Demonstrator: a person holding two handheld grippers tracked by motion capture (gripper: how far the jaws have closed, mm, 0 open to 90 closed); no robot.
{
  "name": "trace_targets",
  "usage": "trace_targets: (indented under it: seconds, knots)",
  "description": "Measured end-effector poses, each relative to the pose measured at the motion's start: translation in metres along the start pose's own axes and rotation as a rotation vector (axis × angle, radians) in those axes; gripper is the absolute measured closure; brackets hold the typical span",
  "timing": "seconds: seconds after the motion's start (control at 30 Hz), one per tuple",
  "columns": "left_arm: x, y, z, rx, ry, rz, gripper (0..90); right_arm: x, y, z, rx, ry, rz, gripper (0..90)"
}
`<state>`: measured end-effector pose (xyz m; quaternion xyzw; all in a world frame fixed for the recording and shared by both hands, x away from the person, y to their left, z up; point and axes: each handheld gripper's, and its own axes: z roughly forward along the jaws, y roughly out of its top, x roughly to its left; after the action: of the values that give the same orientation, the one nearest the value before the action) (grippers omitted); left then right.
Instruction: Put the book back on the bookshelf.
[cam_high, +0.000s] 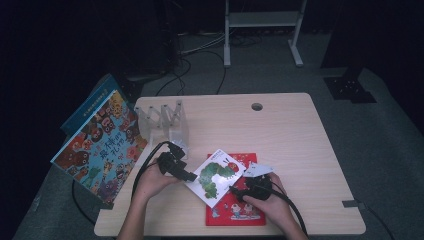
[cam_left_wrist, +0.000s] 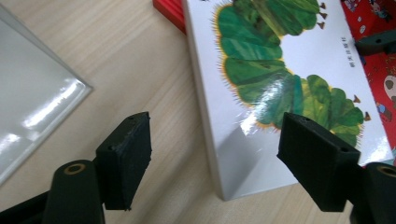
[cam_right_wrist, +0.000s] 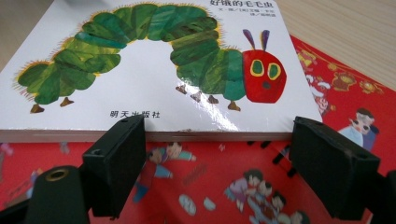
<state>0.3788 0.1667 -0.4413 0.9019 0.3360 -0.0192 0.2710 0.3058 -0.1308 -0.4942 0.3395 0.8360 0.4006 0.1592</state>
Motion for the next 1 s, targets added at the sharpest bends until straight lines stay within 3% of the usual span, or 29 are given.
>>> trace_targets:
  seconds: [0.27, 0.4, 0.6, 0.73, 1.0]
  knots:
    - [0.001, -0.004, 0.009, 0.030, -0.011, -0.024, 18.7, -0.002, 0.006, 0.009, -0.001, 0.006, 0.007, 18.5]
    - [-0.001, -0.005, 0.013, 0.038, -0.027, -0.023, 16.4, 0.006, 0.003, 0.003, 0.033, 0.024, -0.019, 13.7]
    - [-0.006, -0.006, 0.023, 0.064, -0.049, -0.012, 12.6, 0.015, -0.003, 0.001, 0.004, 0.033, -0.024, 12.0]
    - [-0.008, -0.006, 0.027, 0.058, -0.068, -0.017, 9.1, 0.017, -0.003, 0.006, -0.015, 0.036, -0.024, 6.7]
    - [-0.012, -0.008, 0.031, 0.043, -0.094, -0.020, 6.8, 0.018, -0.001, 0.009, 0.001, 0.042, -0.037, 2.2]
